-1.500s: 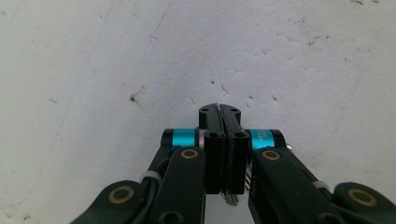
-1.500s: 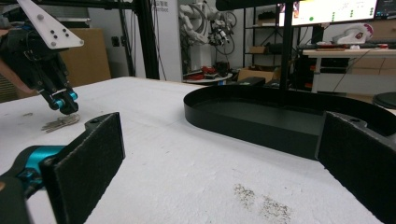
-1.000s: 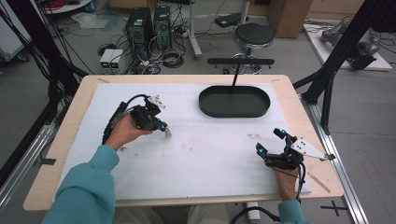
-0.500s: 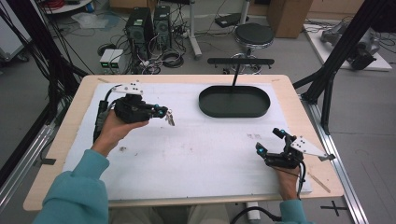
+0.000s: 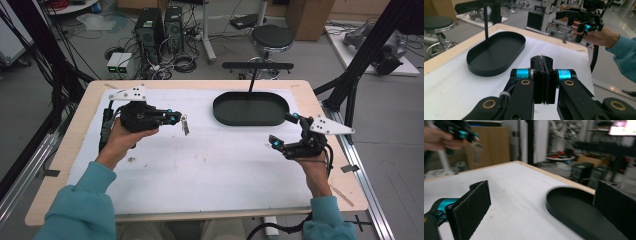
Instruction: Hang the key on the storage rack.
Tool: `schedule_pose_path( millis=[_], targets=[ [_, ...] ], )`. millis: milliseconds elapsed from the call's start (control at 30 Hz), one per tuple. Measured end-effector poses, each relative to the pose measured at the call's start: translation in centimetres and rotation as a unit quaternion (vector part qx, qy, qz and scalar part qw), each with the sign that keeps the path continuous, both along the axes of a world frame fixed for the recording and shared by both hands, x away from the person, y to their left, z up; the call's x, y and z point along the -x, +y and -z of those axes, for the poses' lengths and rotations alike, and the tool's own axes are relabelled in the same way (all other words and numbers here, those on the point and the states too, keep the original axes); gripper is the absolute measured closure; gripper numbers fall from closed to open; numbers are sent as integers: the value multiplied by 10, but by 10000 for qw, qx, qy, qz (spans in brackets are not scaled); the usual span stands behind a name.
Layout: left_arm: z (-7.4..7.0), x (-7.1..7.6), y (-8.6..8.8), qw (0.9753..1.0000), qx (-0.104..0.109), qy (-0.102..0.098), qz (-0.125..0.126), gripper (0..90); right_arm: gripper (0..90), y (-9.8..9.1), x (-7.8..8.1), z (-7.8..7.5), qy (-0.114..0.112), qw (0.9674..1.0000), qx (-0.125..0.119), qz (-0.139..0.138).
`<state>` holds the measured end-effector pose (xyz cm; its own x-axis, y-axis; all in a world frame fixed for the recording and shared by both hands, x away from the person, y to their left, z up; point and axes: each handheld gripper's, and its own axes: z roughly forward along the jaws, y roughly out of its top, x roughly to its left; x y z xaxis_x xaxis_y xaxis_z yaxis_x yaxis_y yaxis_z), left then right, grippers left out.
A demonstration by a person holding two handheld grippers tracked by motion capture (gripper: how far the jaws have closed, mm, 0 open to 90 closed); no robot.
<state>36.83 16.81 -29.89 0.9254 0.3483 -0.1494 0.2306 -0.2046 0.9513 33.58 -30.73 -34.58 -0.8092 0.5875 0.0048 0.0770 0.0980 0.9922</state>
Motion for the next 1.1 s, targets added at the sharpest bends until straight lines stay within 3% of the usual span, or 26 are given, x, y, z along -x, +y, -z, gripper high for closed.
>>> schedule_pose_path(
  millis=[100,400,533,733,1100],
  targets=[
    [-1,1,1,9999,110,-50,42,884,4,16,-10,-24,106,9984,81,-547],
    [-12,0,-7,9991,243,-252,248,884,4,58,-33,-63,85,9927,304,-1160],
    [-17,-1,-12,9986,325,-305,291,884,5,73,-41,-75,109,9884,343,-1476],
    [-18,-2,-16,9984,321,-290,360,884,4,94,-52,-86,218,9793,416,-1970],
    [-17,-1,-21,9978,253,-349,494,885,5,128,-61,-92,253,9670,738,-2426]
  ],
)
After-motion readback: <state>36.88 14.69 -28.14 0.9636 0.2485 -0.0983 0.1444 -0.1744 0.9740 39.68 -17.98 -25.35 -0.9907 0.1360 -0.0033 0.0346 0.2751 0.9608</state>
